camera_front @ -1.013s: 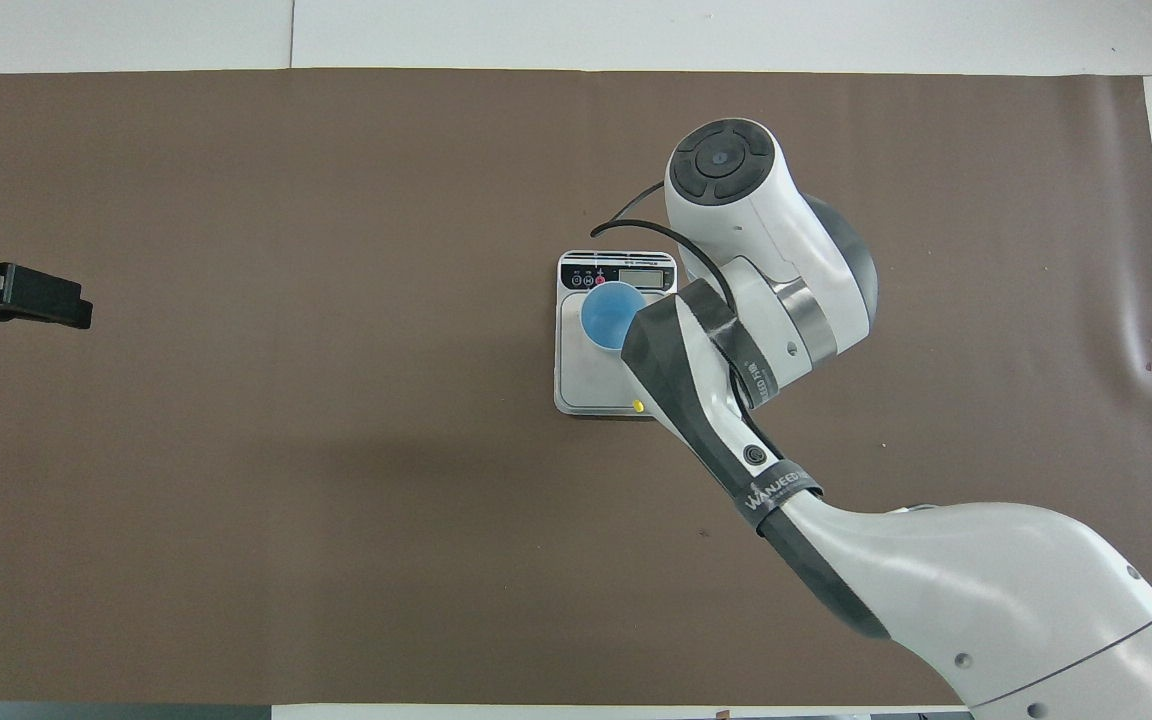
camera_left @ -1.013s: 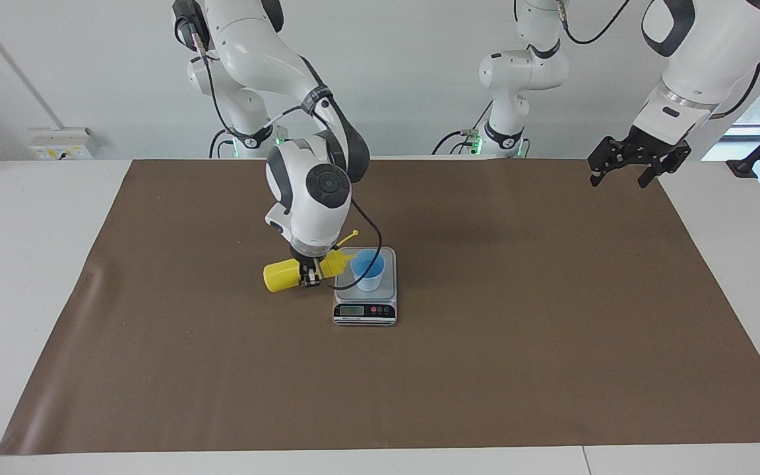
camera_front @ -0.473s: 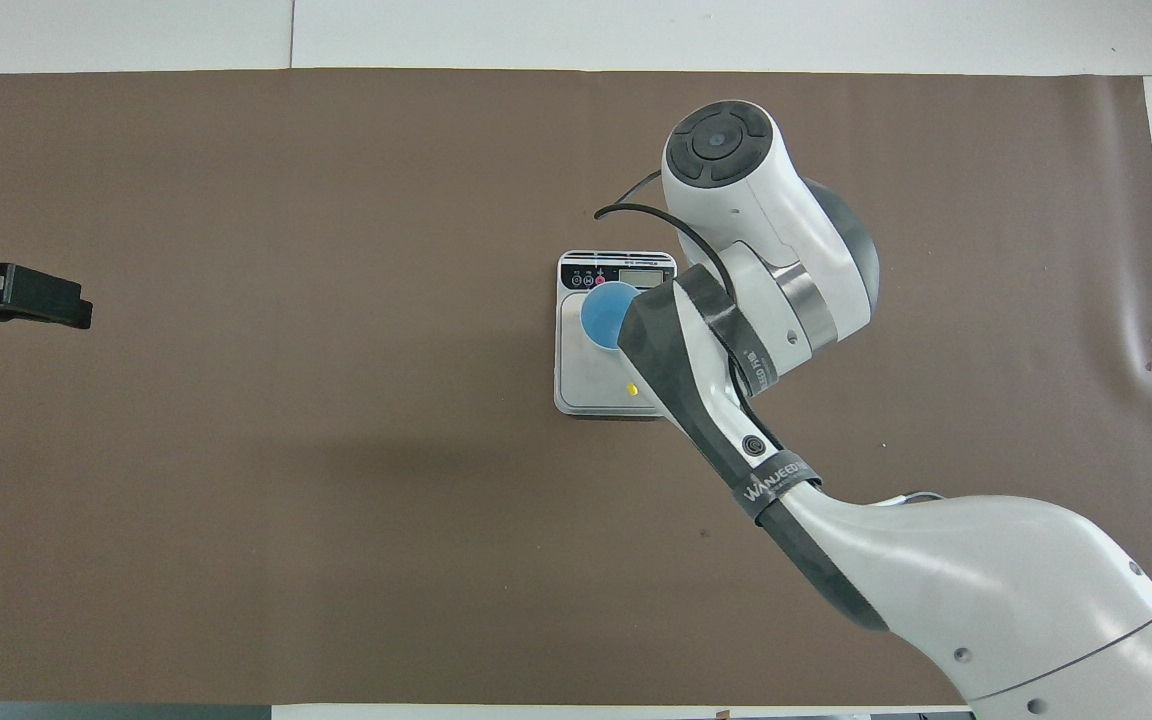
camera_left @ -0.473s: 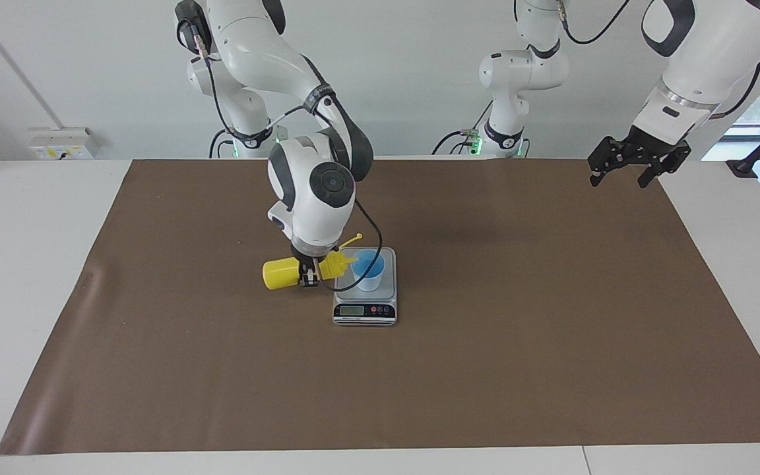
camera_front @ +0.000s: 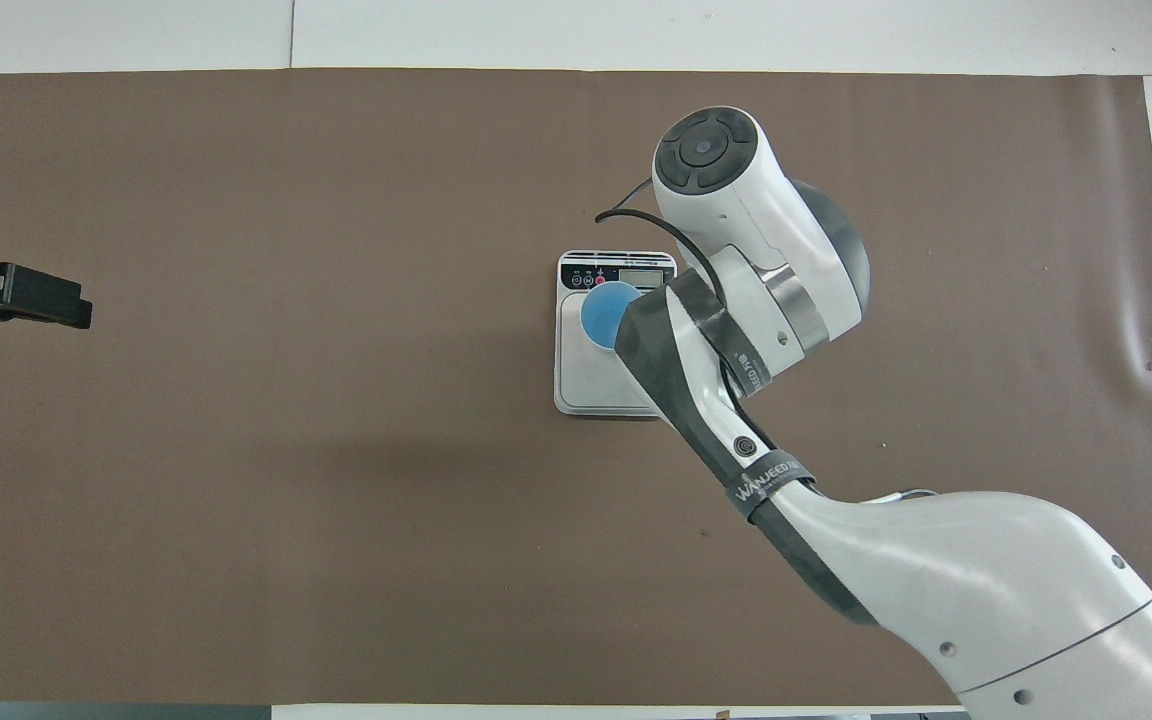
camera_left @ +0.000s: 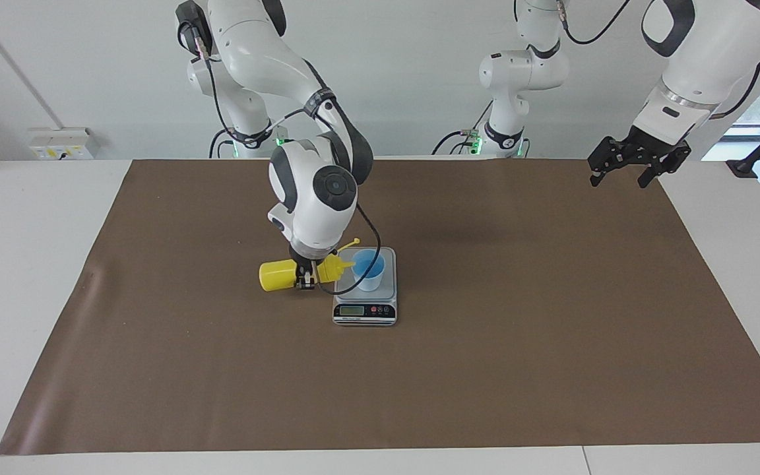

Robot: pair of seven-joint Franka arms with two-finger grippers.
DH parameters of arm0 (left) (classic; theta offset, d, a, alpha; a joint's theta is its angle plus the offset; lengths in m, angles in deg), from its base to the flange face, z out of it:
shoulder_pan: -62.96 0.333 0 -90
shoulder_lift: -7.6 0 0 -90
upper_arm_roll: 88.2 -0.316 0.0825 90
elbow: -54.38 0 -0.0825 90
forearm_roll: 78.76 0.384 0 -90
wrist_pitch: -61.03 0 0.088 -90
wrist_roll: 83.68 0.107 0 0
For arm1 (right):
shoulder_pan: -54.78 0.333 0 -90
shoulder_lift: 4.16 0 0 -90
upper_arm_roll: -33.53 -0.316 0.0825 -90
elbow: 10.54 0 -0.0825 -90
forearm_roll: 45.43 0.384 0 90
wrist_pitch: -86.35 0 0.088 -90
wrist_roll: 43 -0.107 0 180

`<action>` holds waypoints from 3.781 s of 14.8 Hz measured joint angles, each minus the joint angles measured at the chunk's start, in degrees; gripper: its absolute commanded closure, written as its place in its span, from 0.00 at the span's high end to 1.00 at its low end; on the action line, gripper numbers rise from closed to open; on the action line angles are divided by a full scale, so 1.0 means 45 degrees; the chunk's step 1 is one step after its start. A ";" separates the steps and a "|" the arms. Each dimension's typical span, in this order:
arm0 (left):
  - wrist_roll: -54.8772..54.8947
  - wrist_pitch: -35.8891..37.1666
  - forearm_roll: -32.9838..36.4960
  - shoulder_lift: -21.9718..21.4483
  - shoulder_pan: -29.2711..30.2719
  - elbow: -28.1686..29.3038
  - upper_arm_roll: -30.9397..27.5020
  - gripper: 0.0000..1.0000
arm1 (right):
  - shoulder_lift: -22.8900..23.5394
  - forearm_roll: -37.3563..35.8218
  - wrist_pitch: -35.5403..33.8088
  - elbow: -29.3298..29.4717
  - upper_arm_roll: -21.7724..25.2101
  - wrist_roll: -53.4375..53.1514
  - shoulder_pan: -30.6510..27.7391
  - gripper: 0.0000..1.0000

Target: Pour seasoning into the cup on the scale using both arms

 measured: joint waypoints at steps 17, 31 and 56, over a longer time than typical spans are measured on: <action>0.0000 0.0000 0.0000 0.0000 0.0000 0.0000 0.0000 1.00 | -0.1153 0.2819 -0.0794 0.0320 0.0000 0.2623 -0.1673 0.00; 0.0000 0.0000 0.0000 0.0000 0.0000 0.0000 0.0000 1.00 | -0.5042 1.2360 0.0829 -0.6929 0.0111 1.4233 -0.9248 0.00; 0.0000 0.0000 0.0000 0.0000 0.0000 0.0000 0.0000 1.00 | -0.1743 1.6478 -0.0019 -0.7238 -0.0011 1.6961 -1.1149 0.00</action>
